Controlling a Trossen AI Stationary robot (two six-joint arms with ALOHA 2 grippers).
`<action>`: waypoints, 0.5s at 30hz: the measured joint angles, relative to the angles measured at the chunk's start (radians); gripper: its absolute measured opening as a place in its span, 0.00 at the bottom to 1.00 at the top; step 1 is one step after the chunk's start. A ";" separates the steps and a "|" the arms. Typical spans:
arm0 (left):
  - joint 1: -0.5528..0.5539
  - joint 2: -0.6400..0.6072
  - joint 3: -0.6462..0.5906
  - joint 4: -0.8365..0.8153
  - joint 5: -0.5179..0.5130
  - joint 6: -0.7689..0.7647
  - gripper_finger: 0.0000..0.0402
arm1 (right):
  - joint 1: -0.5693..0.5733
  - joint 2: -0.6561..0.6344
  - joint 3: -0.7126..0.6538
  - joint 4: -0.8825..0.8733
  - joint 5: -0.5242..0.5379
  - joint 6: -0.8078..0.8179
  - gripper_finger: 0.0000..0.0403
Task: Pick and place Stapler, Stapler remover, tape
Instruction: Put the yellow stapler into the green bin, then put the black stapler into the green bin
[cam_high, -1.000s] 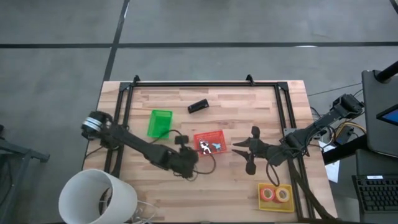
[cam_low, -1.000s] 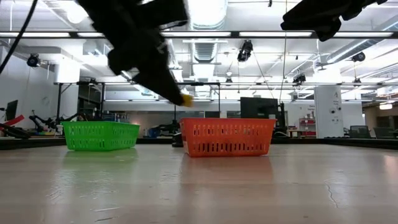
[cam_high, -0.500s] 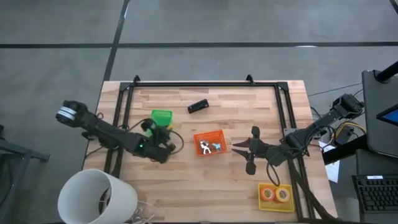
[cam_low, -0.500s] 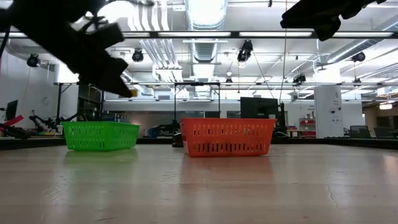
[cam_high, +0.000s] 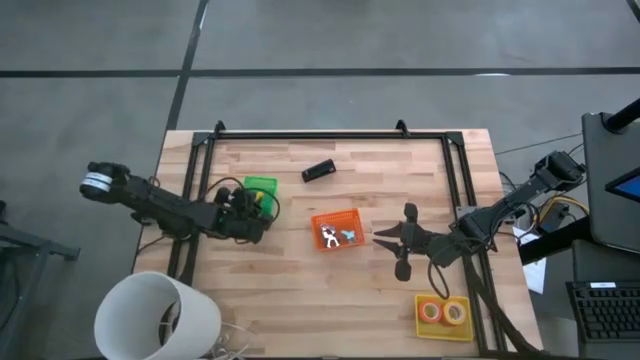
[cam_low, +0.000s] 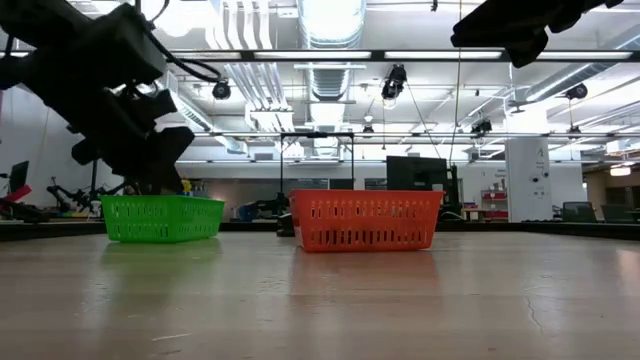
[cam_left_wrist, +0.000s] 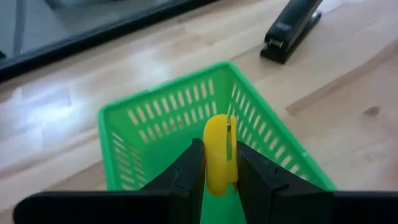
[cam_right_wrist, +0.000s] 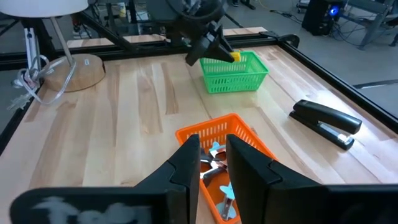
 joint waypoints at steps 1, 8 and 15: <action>0.012 0.000 0.000 0.001 0.019 0.000 0.20 | 0.000 0.000 0.000 0.000 0.000 0.000 0.19; 0.092 0.000 0.006 0.007 0.134 0.026 0.23 | 0.000 0.000 0.000 0.003 0.000 0.000 0.19; 0.110 0.001 0.006 0.058 0.154 0.036 0.40 | 0.000 0.000 0.000 0.003 0.000 0.000 0.16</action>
